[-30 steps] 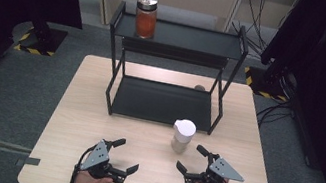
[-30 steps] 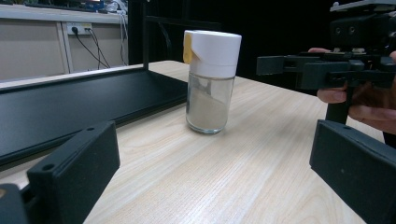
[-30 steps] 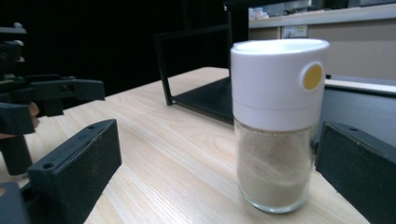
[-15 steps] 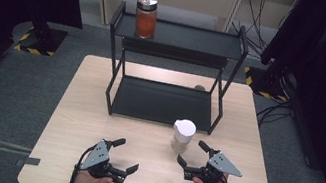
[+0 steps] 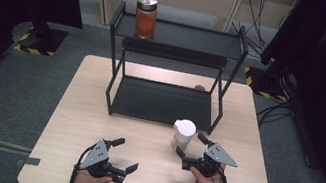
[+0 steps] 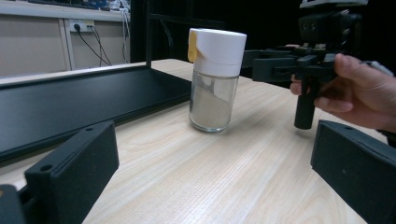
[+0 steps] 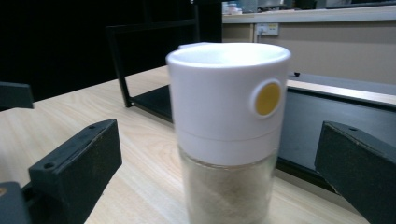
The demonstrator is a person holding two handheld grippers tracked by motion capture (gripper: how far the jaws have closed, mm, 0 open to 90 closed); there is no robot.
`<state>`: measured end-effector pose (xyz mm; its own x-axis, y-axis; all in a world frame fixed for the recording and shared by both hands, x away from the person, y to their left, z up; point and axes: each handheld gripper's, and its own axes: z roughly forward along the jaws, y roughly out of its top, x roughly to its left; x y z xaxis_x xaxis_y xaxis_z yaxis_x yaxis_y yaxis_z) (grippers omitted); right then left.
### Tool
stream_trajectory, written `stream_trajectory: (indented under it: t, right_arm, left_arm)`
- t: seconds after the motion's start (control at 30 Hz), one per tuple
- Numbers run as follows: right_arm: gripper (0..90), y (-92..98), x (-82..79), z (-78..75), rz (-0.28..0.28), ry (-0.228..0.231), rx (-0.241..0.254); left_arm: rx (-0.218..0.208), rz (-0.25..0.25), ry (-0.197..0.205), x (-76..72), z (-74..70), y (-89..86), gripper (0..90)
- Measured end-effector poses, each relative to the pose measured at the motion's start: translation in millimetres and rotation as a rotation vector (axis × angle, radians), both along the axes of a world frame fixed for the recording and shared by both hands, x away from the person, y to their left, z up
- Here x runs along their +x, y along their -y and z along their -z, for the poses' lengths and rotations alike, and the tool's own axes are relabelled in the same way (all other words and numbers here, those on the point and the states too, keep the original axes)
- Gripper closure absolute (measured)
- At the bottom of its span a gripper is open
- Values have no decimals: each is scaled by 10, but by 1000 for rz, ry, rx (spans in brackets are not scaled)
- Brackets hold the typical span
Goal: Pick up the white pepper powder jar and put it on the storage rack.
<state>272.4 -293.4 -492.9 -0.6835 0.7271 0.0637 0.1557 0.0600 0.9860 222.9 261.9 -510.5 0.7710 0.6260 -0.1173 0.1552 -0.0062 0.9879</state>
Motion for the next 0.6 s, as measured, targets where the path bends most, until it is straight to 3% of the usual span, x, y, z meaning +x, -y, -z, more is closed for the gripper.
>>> stream_trajectory:
  t: [0.1, 0.6]
  right_arm:
    - [11, -16, 40, 7, 6, -5, -3]
    - [100, -167, 234, 0, -5, -4, -55]
  left_arm:
    - [-18, 3, -15, 9, 10, -8, 3]
    - [-9, 5, -17, 11, 9, 2, 3]
